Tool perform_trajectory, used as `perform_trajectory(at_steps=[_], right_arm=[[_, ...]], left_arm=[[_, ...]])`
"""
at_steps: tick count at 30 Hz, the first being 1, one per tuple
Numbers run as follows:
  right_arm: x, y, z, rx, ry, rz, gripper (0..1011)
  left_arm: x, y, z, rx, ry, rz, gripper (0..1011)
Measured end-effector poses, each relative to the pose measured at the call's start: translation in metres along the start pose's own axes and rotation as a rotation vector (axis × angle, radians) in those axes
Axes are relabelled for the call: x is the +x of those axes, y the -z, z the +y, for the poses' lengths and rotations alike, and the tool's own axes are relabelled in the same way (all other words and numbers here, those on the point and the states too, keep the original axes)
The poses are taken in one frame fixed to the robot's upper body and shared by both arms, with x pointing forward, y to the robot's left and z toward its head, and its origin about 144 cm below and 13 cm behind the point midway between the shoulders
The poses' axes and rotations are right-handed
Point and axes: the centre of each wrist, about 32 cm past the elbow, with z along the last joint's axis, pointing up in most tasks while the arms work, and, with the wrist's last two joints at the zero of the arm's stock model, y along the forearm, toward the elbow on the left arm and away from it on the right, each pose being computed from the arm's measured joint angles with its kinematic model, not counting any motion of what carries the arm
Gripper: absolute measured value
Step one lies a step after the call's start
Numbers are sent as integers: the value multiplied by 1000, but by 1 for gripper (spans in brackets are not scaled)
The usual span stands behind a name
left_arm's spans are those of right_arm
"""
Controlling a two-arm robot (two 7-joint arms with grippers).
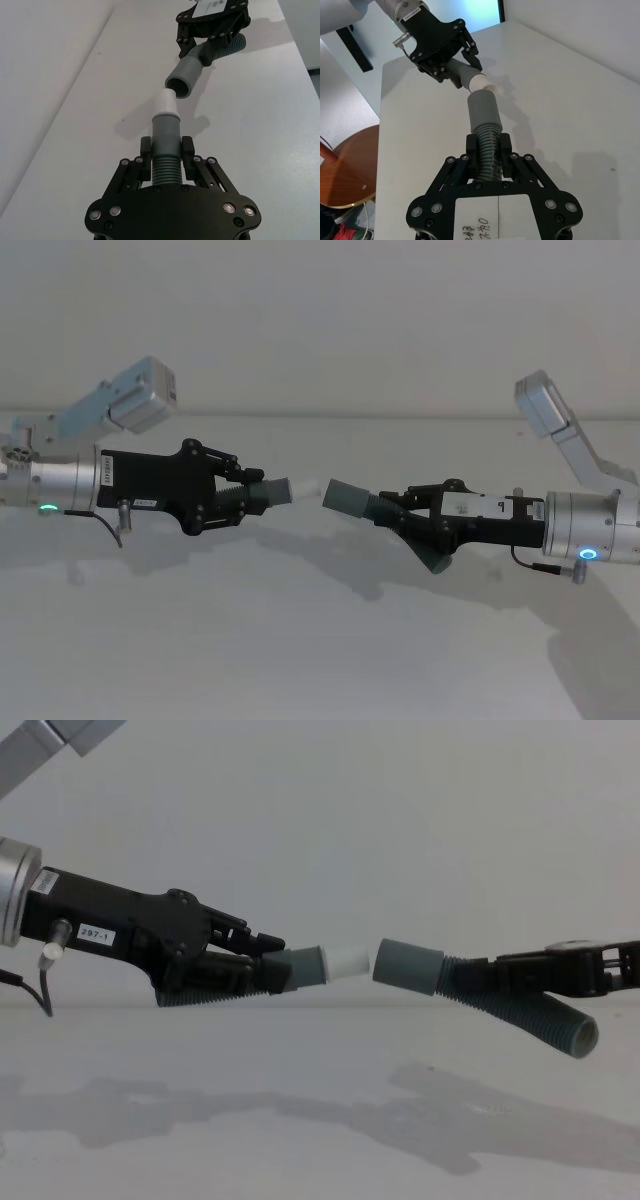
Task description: Use both hands to pick up one end of the pipe from the table, align the ends, and insert them.
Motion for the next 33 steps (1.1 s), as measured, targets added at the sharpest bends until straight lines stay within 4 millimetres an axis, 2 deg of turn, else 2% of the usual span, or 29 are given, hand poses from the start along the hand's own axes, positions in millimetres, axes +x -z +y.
perform_trajectory(at_steps=[33], right_arm=[[5, 5, -1, 2, 11, 34, 256]], left_arm=[[-1, 3, -5, -11, -13, 18, 351]])
